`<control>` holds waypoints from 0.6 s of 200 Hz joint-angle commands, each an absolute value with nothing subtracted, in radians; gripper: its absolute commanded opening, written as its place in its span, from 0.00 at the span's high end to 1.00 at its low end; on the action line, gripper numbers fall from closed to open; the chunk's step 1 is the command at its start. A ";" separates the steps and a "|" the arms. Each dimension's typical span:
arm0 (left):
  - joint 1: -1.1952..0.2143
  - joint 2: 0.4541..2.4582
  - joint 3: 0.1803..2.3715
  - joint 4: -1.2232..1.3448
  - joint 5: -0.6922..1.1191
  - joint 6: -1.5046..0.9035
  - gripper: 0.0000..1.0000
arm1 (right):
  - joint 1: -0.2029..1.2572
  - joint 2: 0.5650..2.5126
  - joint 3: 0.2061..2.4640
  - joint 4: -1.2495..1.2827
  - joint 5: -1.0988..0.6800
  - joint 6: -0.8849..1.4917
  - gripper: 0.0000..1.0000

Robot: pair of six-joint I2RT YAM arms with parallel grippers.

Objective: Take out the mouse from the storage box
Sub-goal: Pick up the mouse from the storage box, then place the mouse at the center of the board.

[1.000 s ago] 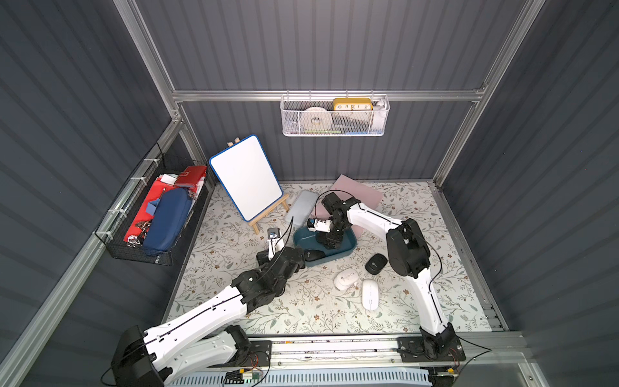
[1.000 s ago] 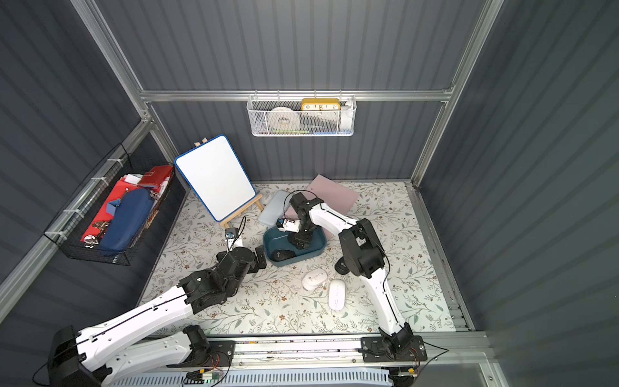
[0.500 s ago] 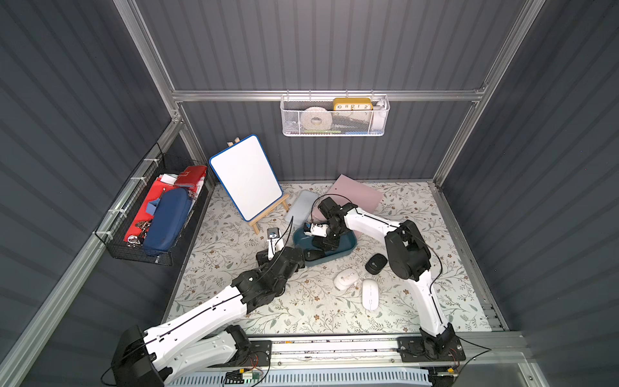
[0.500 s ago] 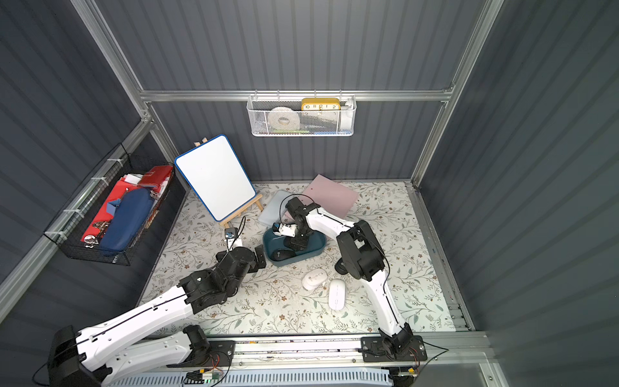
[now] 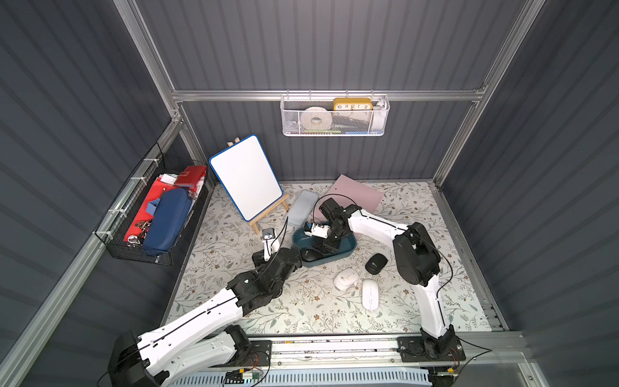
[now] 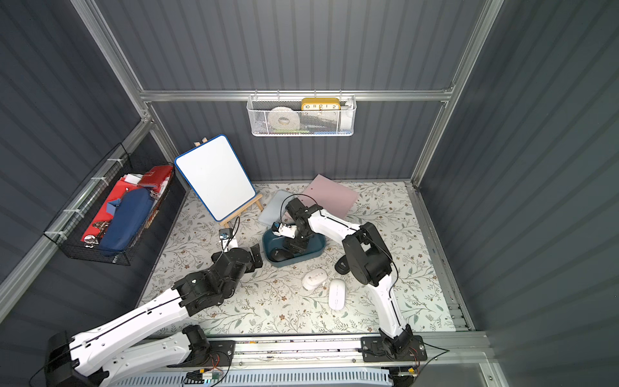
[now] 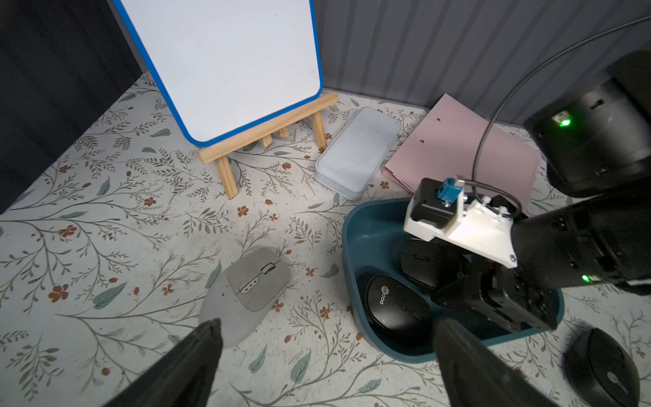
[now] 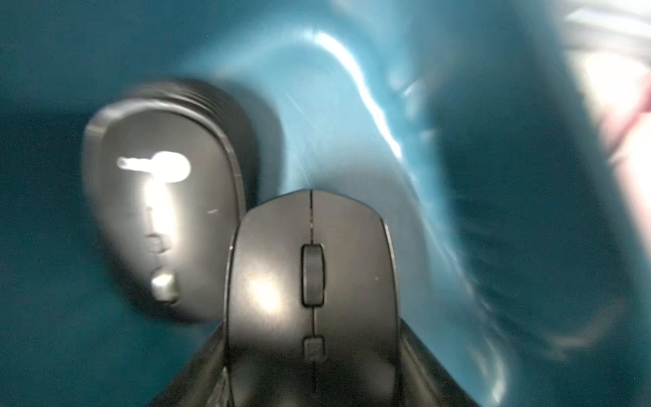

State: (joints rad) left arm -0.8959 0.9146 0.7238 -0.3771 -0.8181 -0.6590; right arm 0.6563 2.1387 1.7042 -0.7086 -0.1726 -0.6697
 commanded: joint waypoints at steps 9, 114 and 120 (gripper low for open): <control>-0.891 0.778 0.754 -0.436 -0.875 -0.710 0.01 | 0.696 1.984 1.643 -0.662 -0.187 -0.569 0.66; -0.890 0.615 0.869 -0.514 -0.934 -0.687 0.01 | 1.063 1.889 1.432 -0.515 -0.078 -0.265 0.66; -0.890 0.605 0.865 -0.510 -0.933 -0.687 0.01 | 1.079 1.910 1.438 -0.504 -0.063 -0.246 0.66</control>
